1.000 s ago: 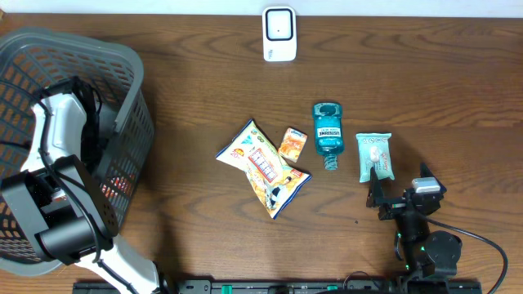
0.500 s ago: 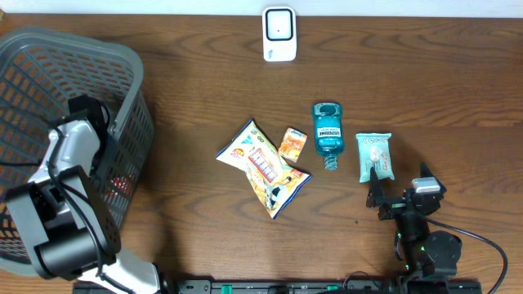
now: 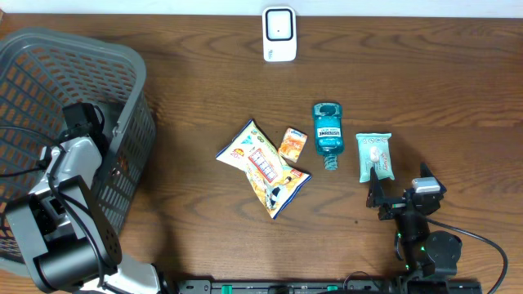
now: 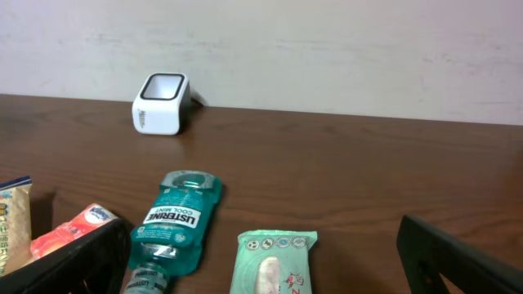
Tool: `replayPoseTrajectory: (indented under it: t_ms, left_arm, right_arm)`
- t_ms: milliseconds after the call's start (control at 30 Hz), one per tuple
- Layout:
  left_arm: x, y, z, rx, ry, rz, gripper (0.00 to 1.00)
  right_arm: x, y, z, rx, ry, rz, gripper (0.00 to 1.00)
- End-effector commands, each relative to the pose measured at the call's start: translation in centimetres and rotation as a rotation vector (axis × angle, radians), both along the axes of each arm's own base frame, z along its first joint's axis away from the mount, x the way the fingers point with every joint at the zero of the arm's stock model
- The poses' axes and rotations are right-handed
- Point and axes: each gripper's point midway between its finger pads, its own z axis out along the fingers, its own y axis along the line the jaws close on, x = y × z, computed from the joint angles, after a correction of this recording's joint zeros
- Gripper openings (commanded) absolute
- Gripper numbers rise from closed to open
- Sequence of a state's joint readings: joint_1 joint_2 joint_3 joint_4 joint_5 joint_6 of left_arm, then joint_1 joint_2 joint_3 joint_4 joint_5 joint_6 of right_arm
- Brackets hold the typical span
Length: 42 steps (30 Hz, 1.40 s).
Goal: Scan the item barcode
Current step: 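Carry the red Top bar out and drop it between bottle and wipes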
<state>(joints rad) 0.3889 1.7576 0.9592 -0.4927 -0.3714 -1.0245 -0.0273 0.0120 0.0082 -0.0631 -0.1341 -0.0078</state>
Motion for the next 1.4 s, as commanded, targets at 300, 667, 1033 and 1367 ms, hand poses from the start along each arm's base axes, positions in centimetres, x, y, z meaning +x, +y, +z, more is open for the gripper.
replayPoseTrajectory:
  t_ms: [300, 667, 1033, 1367]
  left_arm:
    - [2.7, -3.6, 7.0, -0.191, -0.023, -0.254, 0.07]
    - [2.3, -4.6, 29.7, 0.141, -0.68, -0.335, 0.07]
    - [0.7, -20.2, 35.7, 0.011, -0.913, -1.021, 0.07]
    - [2.7, -34.4, 26.8, -0.173, -0.612, -1.578, 0.07]
  right_arm:
    - [0.0, 0.3, 0.0, 0.01, -0.001, 0.01, 0.99]
    - [0.0, 0.3, 0.0, 0.01, -0.001, 0.01, 0.99]
    - [0.0, 0.3, 0.0, 0.01, -0.001, 0.01, 0.99]
    - [0.0, 0.3, 0.0, 0.01, -0.001, 0.01, 0.99]
